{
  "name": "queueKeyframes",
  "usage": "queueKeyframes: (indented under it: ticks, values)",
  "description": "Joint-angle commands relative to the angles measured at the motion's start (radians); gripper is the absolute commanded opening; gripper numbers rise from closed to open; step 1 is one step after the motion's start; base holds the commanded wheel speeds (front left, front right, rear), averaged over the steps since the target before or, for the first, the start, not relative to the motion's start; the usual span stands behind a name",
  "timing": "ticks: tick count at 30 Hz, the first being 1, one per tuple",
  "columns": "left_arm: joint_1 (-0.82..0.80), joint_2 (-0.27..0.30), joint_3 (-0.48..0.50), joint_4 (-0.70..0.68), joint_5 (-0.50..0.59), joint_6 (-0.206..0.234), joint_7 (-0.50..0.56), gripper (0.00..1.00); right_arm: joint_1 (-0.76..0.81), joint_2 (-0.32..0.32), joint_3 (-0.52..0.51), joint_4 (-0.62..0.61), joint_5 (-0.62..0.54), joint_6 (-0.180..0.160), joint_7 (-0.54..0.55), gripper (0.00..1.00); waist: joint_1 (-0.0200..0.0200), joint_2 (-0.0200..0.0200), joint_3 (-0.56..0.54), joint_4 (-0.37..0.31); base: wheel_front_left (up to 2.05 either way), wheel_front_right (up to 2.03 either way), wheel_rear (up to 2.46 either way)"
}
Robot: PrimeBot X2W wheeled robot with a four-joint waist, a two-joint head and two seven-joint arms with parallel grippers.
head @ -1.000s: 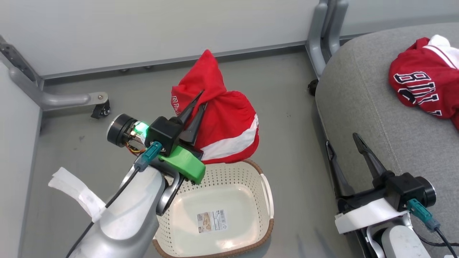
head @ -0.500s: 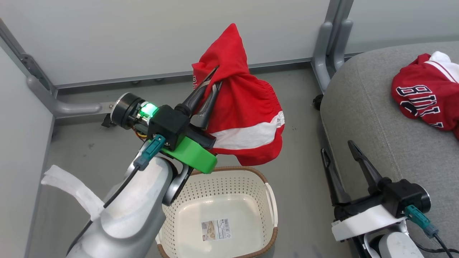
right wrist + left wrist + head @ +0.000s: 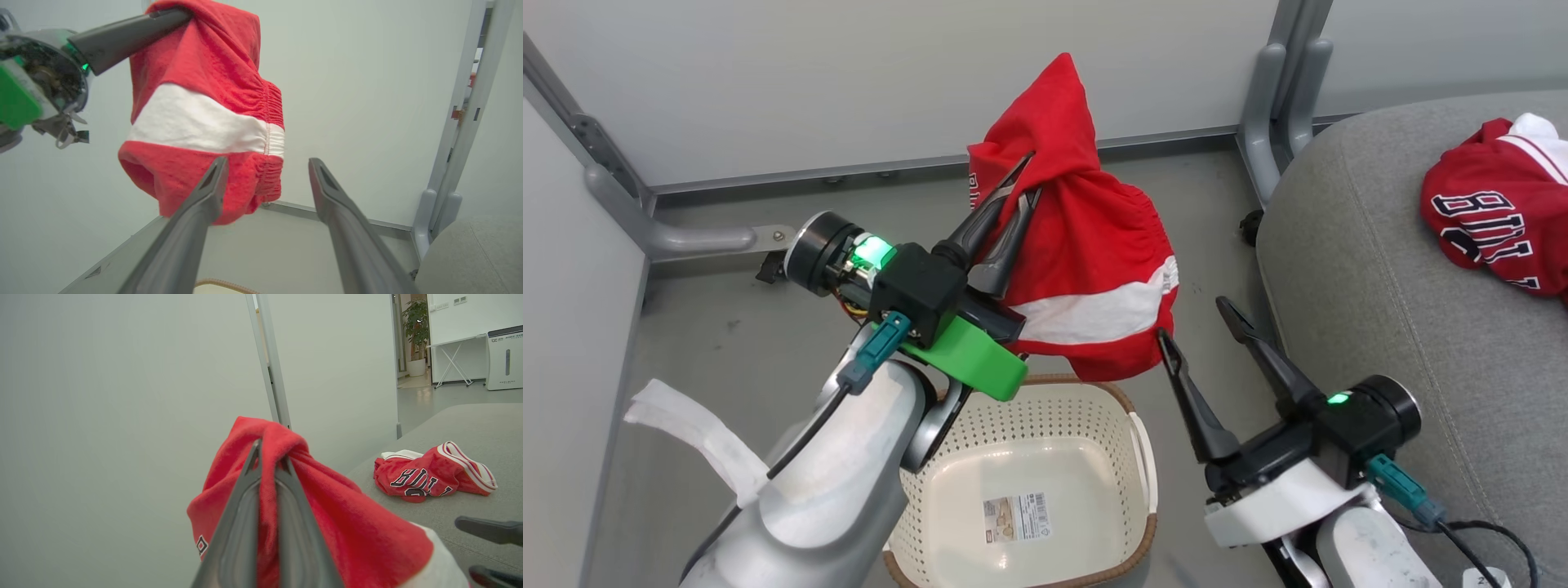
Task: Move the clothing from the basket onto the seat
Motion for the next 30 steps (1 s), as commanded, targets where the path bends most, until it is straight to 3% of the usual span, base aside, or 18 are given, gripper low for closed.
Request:
queueKeyframes:
  ticks: [1,15,30]
  values:
    - [-0.007,-0.005,-0.001,-0.001,-0.003,0.004,-0.007,0.00,-0.021,-0.005,0.018,0.004,-0.007,-0.001,-0.003,1.00,0.0001,0.0077,0.005,0.003,0.00,0.00,0.00]
    - [-0.024,-0.035,-0.034,-0.003,0.002,-0.010,-0.017,0.00,-0.145,-0.005,0.129,0.067,0.021,-0.001,-0.003,1.00,0.0001,0.0077,0.037,0.023,0.00,0.00,0.00]
    - [-0.026,-0.012,-0.032,-0.030,0.005,-0.003,-0.022,0.00,-0.110,-0.030,0.033,0.044,0.012,-0.001,-0.003,1.00,0.0001,0.0077,0.033,0.005,0.00,0.00,0.00]
